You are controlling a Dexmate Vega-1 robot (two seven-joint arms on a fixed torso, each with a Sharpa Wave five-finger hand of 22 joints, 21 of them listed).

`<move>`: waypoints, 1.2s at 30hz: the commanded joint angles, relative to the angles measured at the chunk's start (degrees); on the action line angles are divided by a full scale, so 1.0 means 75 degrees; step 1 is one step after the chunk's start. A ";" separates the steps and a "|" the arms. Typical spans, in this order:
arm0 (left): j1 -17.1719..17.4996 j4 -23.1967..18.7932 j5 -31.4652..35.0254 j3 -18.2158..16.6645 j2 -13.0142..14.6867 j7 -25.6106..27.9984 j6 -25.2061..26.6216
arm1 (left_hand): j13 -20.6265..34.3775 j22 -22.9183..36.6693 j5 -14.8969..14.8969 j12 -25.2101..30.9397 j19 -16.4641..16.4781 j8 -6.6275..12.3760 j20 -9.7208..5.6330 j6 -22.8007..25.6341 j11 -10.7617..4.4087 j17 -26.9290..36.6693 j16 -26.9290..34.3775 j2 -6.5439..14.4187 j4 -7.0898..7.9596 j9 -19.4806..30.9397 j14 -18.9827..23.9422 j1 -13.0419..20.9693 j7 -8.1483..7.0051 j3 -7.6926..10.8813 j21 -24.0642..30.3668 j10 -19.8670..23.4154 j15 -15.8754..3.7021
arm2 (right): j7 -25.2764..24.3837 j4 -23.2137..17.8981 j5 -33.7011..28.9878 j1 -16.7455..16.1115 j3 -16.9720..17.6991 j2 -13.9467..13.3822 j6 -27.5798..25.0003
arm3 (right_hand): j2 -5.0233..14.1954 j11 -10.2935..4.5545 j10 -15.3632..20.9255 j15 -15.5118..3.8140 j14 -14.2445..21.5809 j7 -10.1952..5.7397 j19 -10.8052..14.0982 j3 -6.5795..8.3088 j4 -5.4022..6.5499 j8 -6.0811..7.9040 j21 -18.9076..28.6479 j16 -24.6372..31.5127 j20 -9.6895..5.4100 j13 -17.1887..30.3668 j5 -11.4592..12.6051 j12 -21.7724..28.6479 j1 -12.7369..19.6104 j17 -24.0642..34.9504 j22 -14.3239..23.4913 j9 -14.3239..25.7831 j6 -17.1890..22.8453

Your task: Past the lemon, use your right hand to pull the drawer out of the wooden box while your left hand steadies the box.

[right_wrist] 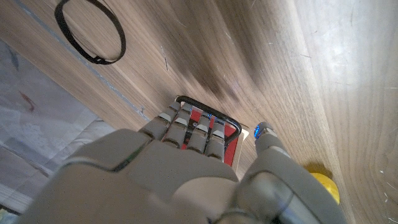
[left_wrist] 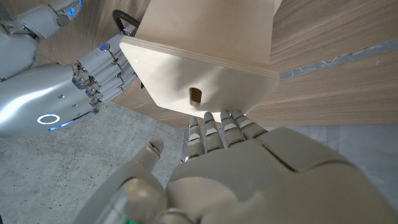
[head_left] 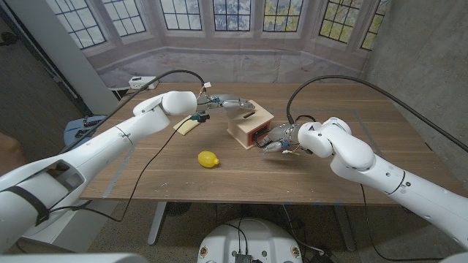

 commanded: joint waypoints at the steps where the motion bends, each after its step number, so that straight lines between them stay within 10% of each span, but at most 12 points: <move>1: -0.0028 0.0095 -0.0027 0.0024 -0.0038 -0.0005 -0.0006 | 0.0005 0.0009 0.0054 -0.0040 0.0058 -0.0019 0.0044 0.0022 0.0011 0.0025 -0.0039 0.0007 0.0025 0.0013 0.0072 -0.0069 -0.0027 0.0016 0.0019 0.0062 -0.0003 | 0.0251 -0.0034 -0.0030 0.0012 0.0032 -0.0025 0.0034 | 0.0009 0.0041 0.0007 -0.0727 -0.0032 0.0004 0.0051 0.0065 0.0021 -0.0020 0.0052 0.0003 -0.0376 0.0016 0.0037 0.0006 -0.0065 0.0016 0.0012 0.0024 -0.0033; 36: 0.0052 0.0165 -0.0137 -0.0004 -0.0007 0.0067 -0.0083 | 0.0008 0.0006 0.0060 -0.0102 0.0052 -0.0038 0.0021 0.0057 0.0002 0.0021 -0.0076 -0.0016 -0.0003 0.0014 0.0119 -0.0114 -0.0076 0.0025 0.0005 0.0106 -0.0029 | 0.0922 -0.0322 -0.0185 -0.0195 0.0198 -0.0232 -0.0150 | 0.0000 0.0092 -0.0026 -0.0694 -0.0083 0.0088 0.0046 0.0072 0.0067 -0.0050 0.0049 -0.0006 -0.0408 0.0015 0.0015 0.0006 -0.0174 0.0027 0.0012 0.0021 -0.0121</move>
